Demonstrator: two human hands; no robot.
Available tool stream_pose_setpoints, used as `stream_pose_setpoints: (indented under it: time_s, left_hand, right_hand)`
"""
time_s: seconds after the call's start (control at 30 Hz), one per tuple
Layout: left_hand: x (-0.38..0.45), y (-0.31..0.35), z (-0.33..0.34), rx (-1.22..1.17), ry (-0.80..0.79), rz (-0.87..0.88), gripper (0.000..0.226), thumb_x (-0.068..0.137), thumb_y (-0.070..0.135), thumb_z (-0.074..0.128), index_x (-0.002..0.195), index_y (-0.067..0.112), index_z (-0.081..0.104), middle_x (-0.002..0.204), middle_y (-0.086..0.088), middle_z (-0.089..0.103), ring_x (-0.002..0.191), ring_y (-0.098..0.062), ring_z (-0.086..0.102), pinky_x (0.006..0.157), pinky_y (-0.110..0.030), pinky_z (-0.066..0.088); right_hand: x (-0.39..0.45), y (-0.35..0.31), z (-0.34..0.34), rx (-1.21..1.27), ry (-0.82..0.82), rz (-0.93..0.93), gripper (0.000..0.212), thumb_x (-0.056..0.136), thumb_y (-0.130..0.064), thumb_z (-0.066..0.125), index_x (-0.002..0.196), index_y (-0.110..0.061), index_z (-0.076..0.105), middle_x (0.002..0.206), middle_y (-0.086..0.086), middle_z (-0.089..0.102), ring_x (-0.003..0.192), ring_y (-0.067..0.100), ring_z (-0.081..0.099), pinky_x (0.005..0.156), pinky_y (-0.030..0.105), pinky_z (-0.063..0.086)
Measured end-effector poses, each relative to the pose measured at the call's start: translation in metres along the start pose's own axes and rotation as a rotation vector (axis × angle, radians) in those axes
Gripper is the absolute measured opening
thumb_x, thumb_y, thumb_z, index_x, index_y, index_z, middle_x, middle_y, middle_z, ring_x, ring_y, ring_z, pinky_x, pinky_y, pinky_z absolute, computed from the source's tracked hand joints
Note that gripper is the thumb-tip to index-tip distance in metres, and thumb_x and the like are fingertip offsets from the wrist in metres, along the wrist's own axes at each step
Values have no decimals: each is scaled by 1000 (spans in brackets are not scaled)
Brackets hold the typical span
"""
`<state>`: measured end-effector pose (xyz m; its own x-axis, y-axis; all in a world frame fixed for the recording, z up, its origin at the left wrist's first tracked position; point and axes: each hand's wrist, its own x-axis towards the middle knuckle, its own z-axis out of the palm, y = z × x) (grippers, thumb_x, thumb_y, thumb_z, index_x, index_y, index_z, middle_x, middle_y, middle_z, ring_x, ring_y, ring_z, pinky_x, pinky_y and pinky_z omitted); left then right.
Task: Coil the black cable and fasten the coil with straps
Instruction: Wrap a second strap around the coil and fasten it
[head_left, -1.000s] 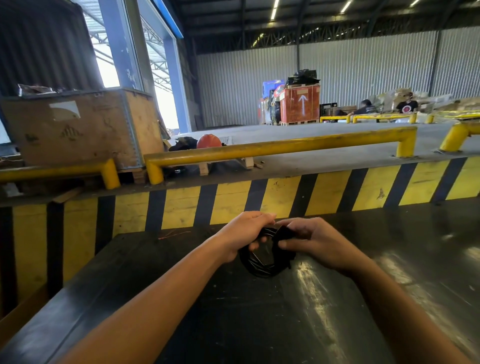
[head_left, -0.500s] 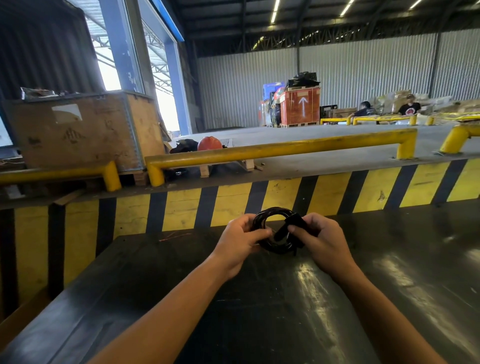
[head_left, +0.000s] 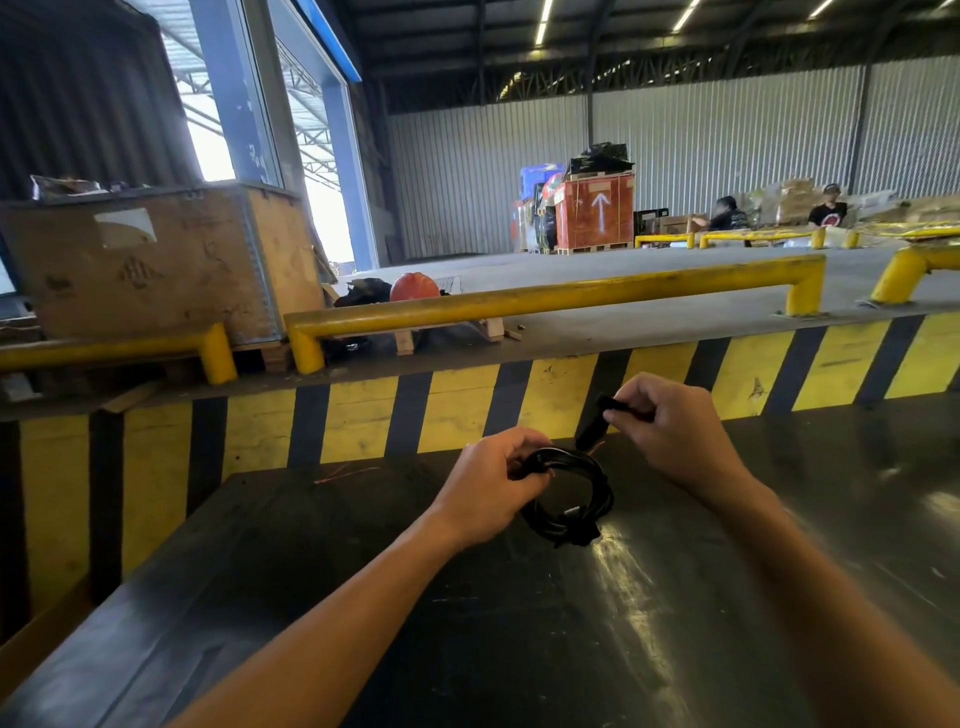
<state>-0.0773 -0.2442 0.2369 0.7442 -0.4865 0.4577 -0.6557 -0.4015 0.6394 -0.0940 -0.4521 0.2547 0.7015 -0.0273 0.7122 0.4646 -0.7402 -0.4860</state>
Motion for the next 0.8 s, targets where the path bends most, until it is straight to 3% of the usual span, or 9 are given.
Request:
stream_pose_setpoints:
  time_s: [0.1, 0.17, 0.37, 0.47, 0.6, 0.7, 0.8]
  left_hand:
    - [1, 3, 0, -30, -8, 26, 29, 87, 8, 61, 116, 16, 59, 103, 4, 70, 99, -5, 65, 92, -27, 52]
    - [3, 4, 0, -37, -1, 39, 28, 87, 8, 61, 114, 15, 60, 105, 0, 70, 99, -7, 66, 92, -30, 53]
    - [5, 1, 0, -48, 21, 47, 25, 88, 6, 60, 112, 12, 64, 101, -4, 71, 95, -12, 67, 88, -35, 54]
    - [5, 1, 5, -6, 41, 54, 28, 89, 8, 58, 115, 16, 64, 103, -1, 71, 96, -9, 66, 89, -32, 53]
    - [4, 3, 12, 68, 52, 85, 27, 91, 10, 54, 114, 18, 66, 101, 1, 73, 93, -4, 65, 84, -16, 50]
    - [5, 2, 16, 91, 98, 64, 26, 91, 8, 54, 110, 17, 69, 98, 2, 73, 87, -1, 64, 77, -6, 45]
    - [7, -1, 20, 84, 143, 41, 20, 91, 11, 56, 104, 17, 71, 94, 2, 74, 85, -2, 65, 74, -7, 46]
  right_hand:
    - [-1, 3, 8, -75, -119, -52, 5, 82, -11, 68, 87, -12, 67, 79, -2, 68, 74, 11, 65, 66, 14, 49]
    - [-4, 4, 12, 0, -165, -53, 6, 82, -14, 69, 88, -13, 68, 83, -1, 72, 78, 9, 67, 73, 23, 54]
    - [-6, 3, 7, 323, -332, 68, 14, 85, -12, 64, 98, -9, 66, 86, 1, 74, 79, 5, 70, 73, 19, 54]
    - [-6, 1, 6, 401, -414, 126, 15, 89, -14, 58, 101, -8, 65, 85, 2, 73, 77, 8, 69, 70, 18, 52]
    - [-8, -2, 6, 481, -525, 237, 32, 96, -24, 45, 94, 0, 65, 82, 13, 66, 76, 20, 63, 79, 34, 50]
    - [-10, -6, 8, 468, -539, 262, 37, 99, -28, 39, 100, 1, 62, 93, 24, 65, 89, 33, 64, 89, 42, 51]
    - [-13, -11, 9, 417, -536, 238, 31, 97, -32, 43, 112, -11, 59, 99, 12, 68, 94, 19, 66, 88, 32, 53]
